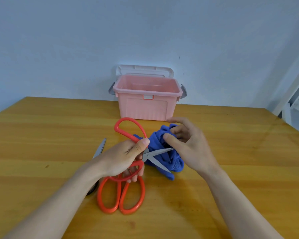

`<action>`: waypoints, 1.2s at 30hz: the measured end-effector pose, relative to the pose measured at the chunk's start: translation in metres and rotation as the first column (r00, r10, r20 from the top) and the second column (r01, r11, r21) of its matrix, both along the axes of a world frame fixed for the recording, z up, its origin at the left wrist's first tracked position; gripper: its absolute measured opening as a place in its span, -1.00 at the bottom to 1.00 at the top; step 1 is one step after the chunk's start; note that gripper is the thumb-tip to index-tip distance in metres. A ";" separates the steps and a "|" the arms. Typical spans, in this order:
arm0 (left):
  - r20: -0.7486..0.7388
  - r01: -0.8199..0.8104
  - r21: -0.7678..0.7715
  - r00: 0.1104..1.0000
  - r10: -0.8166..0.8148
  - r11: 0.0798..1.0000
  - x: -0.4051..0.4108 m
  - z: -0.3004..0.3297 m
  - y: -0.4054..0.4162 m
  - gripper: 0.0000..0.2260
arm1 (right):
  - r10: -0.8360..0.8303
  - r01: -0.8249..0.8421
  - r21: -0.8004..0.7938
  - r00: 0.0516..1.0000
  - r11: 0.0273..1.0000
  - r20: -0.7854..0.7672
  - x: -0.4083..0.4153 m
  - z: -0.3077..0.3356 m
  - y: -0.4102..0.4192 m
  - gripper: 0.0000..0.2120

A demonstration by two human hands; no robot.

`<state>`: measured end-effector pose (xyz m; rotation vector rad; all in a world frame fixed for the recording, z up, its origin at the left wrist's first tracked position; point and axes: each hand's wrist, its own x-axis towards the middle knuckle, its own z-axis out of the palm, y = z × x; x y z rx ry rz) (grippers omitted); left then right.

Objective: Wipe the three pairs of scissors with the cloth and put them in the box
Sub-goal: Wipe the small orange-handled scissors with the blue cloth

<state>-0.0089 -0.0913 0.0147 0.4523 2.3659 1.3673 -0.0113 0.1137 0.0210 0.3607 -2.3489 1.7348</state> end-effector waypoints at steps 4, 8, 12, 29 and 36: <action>-0.046 -0.042 -0.050 0.998 0.040 0.998 0.000 -0.002 0.001 -0.39 | 0.064 -0.061 0.091 0.998 0.994 -0.028 0.001 -0.001 -0.004 -0.83; -0.076 -0.091 -0.062 0.993 0.087 0.994 0.000 -0.001 0.001 -0.45 | 0.092 -0.089 0.087 0.995 0.992 -0.027 0.004 -0.003 -0.006 -0.81; -0.104 -0.123 -0.067 0.988 0.116 0.990 0.000 0.000 0.001 -0.43 | 0.142 -0.134 0.193 0.989 0.972 -0.029 0.005 -0.002 0.000 -0.76; -0.213 -0.080 -0.107 0.976 0.056 0.991 0.008 0.002 0.009 -0.45 | 0.237 -0.171 0.520 0.969 0.837 -0.063 -0.002 -0.003 0.004 -0.80; -0.313 -0.101 -0.162 0.949 0.046 0.982 0.007 -0.003 0.015 -0.42 | 0.212 -0.163 0.586 0.977 0.793 -0.016 -0.001 -0.002 -0.004 -0.80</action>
